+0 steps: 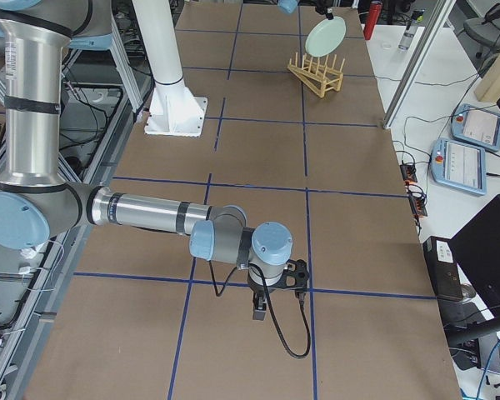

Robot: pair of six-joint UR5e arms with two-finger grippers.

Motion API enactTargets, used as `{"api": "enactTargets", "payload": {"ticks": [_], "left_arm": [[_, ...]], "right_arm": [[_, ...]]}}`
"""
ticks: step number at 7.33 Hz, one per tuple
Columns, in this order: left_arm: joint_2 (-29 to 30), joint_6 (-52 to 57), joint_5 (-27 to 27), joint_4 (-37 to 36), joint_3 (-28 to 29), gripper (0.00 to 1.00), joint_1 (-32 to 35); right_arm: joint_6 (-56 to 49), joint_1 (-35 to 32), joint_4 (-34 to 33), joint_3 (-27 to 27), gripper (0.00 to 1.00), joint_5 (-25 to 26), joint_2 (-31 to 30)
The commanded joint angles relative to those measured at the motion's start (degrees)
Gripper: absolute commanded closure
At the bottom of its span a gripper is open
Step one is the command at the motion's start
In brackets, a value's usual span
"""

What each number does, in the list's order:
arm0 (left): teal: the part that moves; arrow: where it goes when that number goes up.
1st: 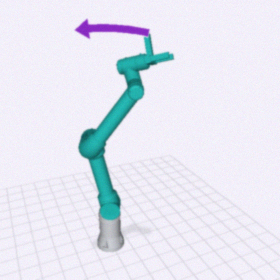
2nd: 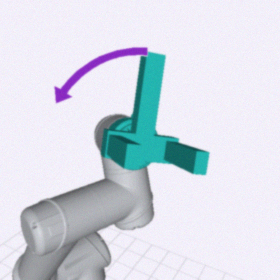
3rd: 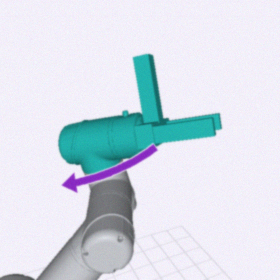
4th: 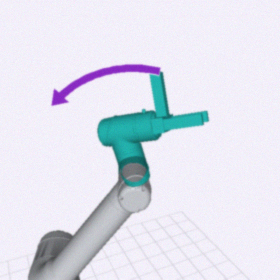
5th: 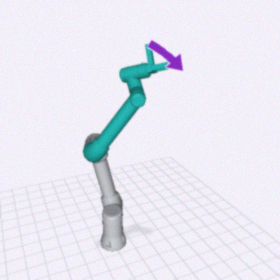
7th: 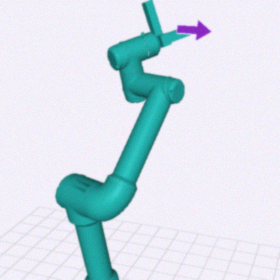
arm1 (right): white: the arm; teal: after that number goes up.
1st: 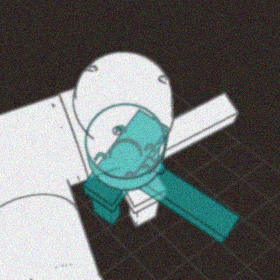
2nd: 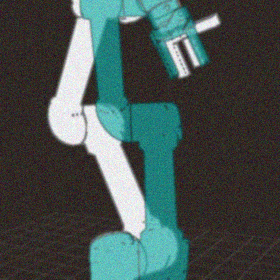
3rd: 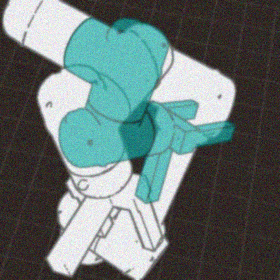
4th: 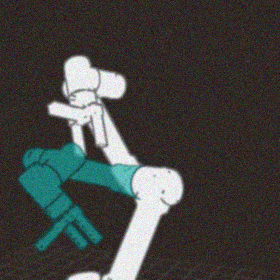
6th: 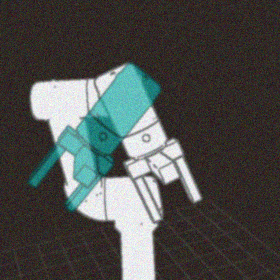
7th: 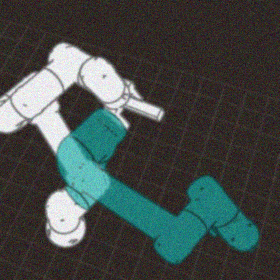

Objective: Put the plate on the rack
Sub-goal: 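Carry the upright plate with the left gripper over the rack's far slots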

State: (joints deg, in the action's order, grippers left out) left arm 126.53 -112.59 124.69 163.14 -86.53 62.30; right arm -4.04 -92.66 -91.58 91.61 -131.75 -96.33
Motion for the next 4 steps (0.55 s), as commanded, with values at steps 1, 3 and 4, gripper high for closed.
{"api": "enactTargets", "payload": {"ticks": [1, 3, 4], "left_arm": [[-1.8, -3.9, -5.9, 12.5, 5.5, 1.0, 0.9], [-3.4, -3.9, -7.5, 12.8, 6.9, 1.0, 0.9], [-4.0, -3.9, -7.6, 12.9, 7.8, 1.0, 0.9]], "right_arm": [[0.0, 0.0, 0.0, 0.0, 0.0, 0.0, 0.0], [0.0, 0.0, 0.0, 0.0, 0.0, 0.0, 0.0], [0.0, 0.0, 0.0, 0.0, 0.0, 0.0, 0.0]]}}
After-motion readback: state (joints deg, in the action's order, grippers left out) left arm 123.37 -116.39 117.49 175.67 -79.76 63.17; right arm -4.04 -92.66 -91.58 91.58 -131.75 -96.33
